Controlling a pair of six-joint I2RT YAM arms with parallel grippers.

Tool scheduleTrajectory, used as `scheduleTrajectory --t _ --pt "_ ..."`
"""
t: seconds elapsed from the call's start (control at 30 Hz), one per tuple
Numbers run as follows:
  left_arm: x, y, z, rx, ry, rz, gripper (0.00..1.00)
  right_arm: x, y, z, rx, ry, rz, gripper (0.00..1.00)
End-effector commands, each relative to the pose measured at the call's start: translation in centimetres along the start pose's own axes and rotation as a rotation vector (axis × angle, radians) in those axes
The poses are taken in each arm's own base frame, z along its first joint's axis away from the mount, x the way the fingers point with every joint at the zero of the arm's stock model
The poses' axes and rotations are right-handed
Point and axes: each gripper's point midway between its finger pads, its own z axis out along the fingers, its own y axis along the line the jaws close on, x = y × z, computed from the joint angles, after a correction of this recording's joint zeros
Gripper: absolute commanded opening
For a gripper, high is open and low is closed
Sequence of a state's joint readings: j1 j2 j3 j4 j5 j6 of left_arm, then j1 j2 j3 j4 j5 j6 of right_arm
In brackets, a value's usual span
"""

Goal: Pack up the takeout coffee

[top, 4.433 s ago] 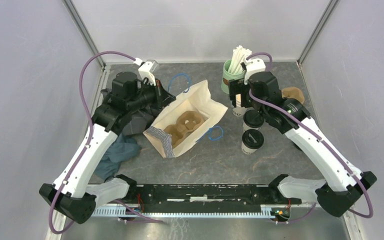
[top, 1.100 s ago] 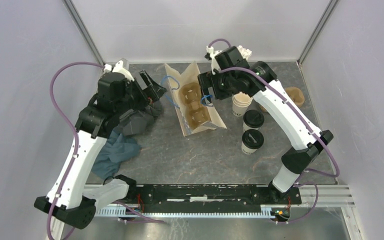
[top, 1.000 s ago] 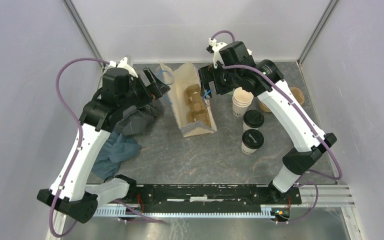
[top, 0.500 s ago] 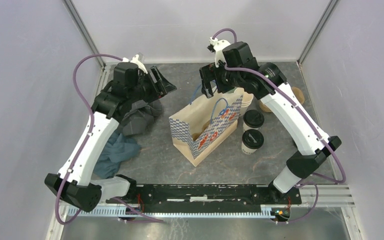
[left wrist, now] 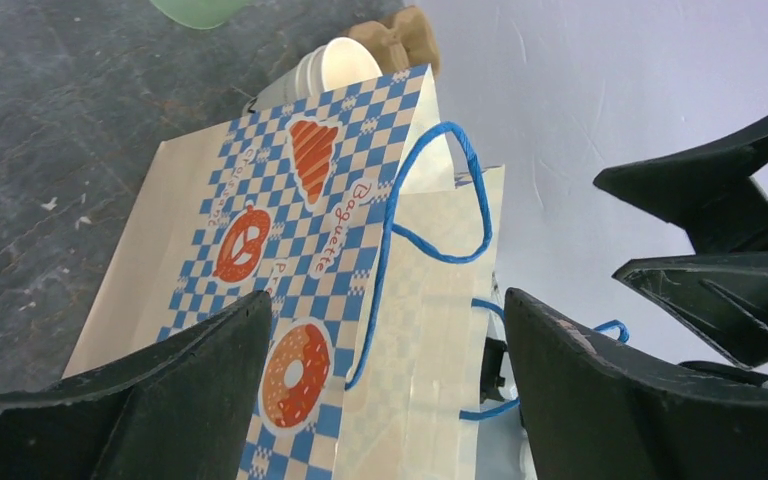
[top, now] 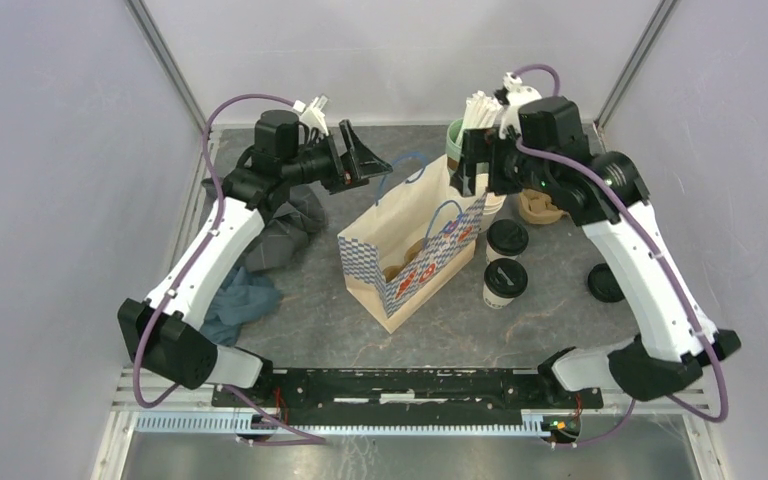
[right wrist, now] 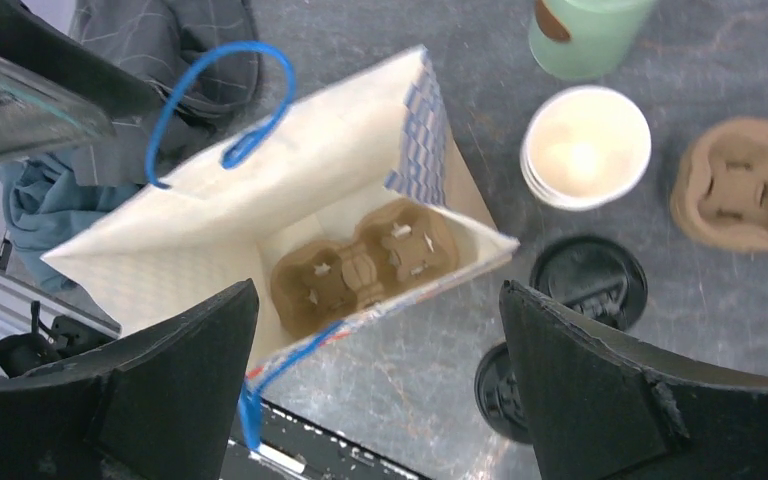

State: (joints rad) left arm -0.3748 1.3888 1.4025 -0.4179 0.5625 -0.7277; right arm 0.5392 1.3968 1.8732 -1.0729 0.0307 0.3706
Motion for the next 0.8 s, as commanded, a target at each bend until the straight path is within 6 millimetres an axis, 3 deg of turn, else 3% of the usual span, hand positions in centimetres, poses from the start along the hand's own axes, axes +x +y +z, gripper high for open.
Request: scheduleTrajectory --t 0.0,0.2,0.33,0.4,0.57,0.7,0.77 --pt "-0.1 -1.5 1.0 0.112 0.028 0.005 0.84 3.3 -2.0 0.1 0.047 0.077 0.134 0.98" --pt "0.5 0.4 2.8 0.055 0.071 -0.094 0.39 5.6 -2.3 1.0 -0.030 0.100 0.301 0.93" --pt "-0.6 0.1 1.7 0.017 -0.001 -0.085 0.15 8.7 -1.7 3.4 -0.107 0.180 0.386 0.85" --pt "-0.8 -0.2 0.7 -0.004 -0.037 -0.091 0.04 8.8 -0.9 4.5 -0.170 0.174 0.395 0.82" --pt "0.3 -1.0 -2.2 -0.013 -0.128 -0.187 0.02 6.6 1.7 7.2 -0.329 0.172 0.386 0.80" --pt "1.3 -1.6 -4.3 -0.019 -0.210 -0.271 0.02 2.4 3.4 8.4 -0.404 0.123 0.329 0.80" --pt "1.4 -1.9 -5.1 -0.017 -0.244 -0.268 0.02 1.4 4.4 8.8 -0.464 0.117 0.312 0.82"
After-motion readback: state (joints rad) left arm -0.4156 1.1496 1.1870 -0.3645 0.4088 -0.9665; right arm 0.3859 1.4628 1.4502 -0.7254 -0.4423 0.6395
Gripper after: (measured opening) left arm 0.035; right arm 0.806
